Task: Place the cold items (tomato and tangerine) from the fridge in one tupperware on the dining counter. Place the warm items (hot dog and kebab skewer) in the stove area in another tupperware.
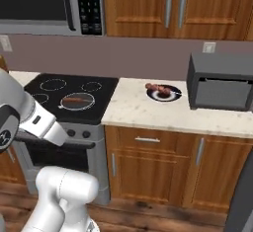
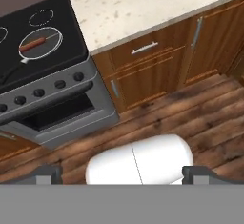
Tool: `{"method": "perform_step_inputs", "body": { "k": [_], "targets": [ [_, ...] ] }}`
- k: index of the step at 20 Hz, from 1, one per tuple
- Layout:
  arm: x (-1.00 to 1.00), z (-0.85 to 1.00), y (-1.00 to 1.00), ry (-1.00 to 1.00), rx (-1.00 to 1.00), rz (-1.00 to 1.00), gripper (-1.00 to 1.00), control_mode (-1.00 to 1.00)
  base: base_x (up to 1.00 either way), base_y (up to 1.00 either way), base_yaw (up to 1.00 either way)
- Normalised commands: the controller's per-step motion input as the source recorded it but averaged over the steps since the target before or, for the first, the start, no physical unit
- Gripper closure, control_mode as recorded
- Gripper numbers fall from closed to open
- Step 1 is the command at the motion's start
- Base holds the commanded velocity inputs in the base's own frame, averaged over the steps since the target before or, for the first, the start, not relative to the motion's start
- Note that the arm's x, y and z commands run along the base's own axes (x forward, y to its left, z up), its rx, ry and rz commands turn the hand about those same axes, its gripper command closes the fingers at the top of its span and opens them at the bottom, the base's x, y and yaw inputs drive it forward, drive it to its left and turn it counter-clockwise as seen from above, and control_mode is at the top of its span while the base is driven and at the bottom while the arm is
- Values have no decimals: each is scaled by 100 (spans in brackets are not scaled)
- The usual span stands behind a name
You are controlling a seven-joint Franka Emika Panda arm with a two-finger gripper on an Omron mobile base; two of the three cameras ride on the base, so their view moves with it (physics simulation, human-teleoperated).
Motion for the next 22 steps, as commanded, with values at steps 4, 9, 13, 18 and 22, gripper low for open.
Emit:
{"method": "perform_step_inputs", "body": {
  "k": [4, 9, 13, 18, 22],
  "targets": [
    [0, 0, 0, 0, 0, 0, -100, 100, 68, -13, 15],
    [0, 0, 0, 0, 0, 0, -100, 100, 68, -18, 0],
    [0, 0, 0, 0, 0, 0, -100, 100, 70, -20, 0],
    [0, 0, 0, 0, 0, 0, -100, 100, 50, -42, -3],
    [0, 0, 0, 0, 0, 0, -100, 100, 55, -43, -13]
  ]
}}
